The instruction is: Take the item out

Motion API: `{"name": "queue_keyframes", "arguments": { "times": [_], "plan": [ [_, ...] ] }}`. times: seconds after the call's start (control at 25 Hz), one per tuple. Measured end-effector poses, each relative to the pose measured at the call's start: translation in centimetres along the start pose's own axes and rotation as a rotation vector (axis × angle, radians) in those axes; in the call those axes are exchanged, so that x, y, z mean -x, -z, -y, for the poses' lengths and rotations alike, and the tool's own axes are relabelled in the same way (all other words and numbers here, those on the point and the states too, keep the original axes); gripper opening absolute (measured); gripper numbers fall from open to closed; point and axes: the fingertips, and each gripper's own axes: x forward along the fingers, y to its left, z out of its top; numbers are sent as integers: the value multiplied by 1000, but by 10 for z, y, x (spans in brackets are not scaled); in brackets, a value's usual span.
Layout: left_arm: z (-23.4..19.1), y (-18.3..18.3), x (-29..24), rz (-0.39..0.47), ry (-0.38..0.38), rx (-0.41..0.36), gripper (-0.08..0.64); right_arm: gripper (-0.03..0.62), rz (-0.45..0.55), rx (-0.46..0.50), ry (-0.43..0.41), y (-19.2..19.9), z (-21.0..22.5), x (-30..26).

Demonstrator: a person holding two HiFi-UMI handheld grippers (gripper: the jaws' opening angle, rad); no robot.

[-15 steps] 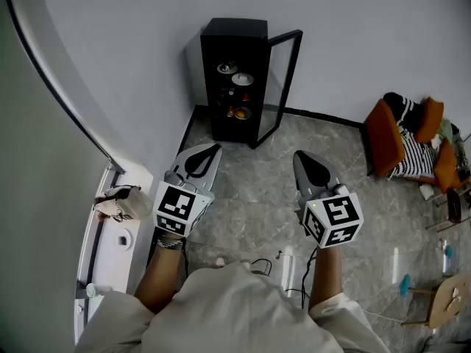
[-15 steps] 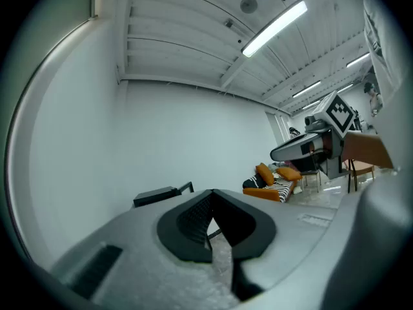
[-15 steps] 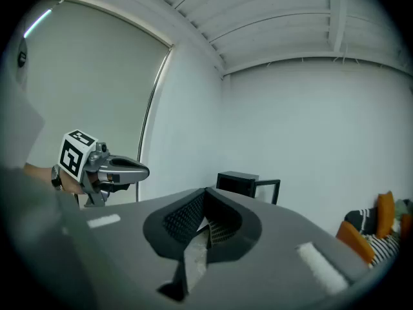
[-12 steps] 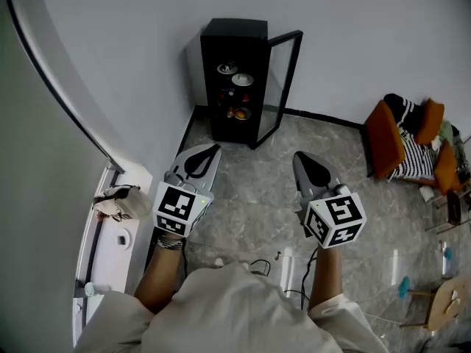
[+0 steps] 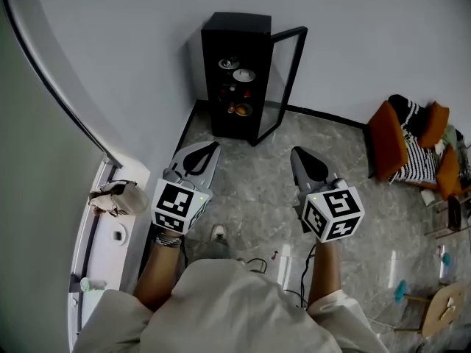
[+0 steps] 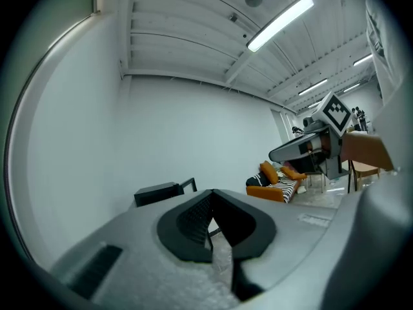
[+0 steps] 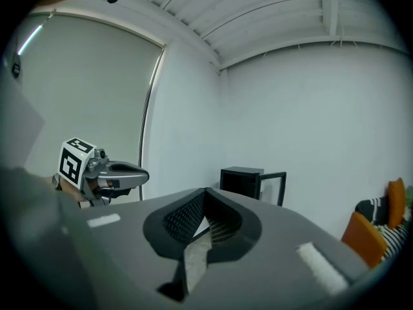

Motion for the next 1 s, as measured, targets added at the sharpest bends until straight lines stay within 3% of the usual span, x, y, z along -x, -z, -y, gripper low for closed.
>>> {"name": "queue_keyframes", "arguments": {
  "times": [0.32, 0.56, 1.0],
  "plan": [
    [-24, 7, -42, 7, 5, -5, 5, 5, 23, 13, -20, -5, 26, -46],
    [-84, 11, -92, 28, -16, -3, 5, 5, 42, 23, -30, -16, 48, -112],
    [-182, 18, -189, 8, 23, -28, 5, 5, 59, 29, -15, -43, 92, -232]
  ]
}}
